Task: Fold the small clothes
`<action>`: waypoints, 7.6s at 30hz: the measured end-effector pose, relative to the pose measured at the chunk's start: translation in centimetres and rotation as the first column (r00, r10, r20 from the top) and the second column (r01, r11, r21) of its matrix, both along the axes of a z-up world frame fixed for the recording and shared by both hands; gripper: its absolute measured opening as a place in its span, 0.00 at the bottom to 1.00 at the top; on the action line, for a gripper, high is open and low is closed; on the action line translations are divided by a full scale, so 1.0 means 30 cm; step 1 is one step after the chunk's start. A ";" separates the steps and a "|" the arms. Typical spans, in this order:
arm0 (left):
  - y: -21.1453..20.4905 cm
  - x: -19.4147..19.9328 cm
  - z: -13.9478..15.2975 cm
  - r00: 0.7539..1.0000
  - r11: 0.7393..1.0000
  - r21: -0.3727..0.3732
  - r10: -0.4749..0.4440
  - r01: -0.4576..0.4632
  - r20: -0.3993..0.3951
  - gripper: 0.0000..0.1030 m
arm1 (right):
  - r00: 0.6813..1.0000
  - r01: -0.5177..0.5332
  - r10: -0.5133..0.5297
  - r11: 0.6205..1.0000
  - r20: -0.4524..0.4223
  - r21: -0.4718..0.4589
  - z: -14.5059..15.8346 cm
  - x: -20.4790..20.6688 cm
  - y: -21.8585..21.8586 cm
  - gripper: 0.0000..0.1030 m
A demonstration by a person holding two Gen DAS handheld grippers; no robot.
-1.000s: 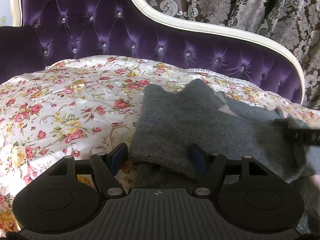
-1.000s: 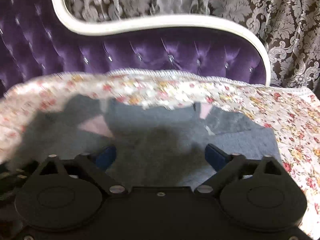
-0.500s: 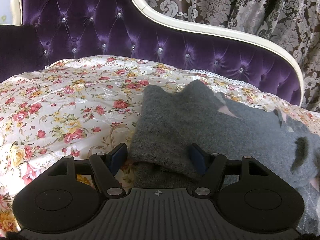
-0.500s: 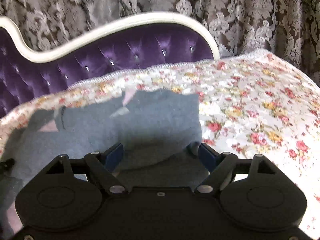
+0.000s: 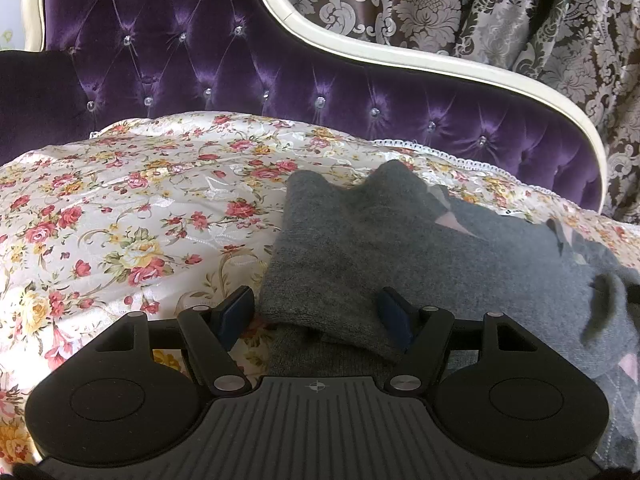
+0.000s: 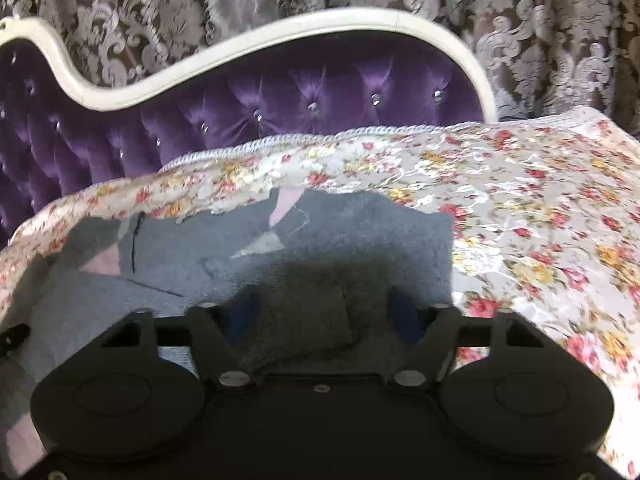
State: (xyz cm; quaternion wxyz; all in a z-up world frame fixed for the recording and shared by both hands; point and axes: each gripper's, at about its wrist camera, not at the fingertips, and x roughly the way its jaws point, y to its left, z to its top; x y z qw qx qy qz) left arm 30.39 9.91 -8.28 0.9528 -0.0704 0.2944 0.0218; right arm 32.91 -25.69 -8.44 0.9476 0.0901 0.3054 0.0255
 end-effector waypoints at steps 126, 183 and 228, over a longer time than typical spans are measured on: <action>0.151 0.211 0.158 0.998 0.998 0.035 -0.059 0.058 0.005 0.67 | 0.980 -0.186 0.190 0.980 0.061 -0.074 -0.065 -0.260 0.381 0.61; 0.028 -0.789 0.063 0.956 0.958 -0.166 -0.257 0.233 -0.141 0.77 | 0.991 -0.120 0.126 0.984 -0.036 0.135 0.018 -1.013 -0.004 0.75; 0.081 -0.780 0.042 0.960 0.874 -0.433 -0.272 0.219 -0.064 0.05 | 0.986 -0.146 0.164 0.904 -0.009 0.402 -0.013 -0.981 0.008 0.12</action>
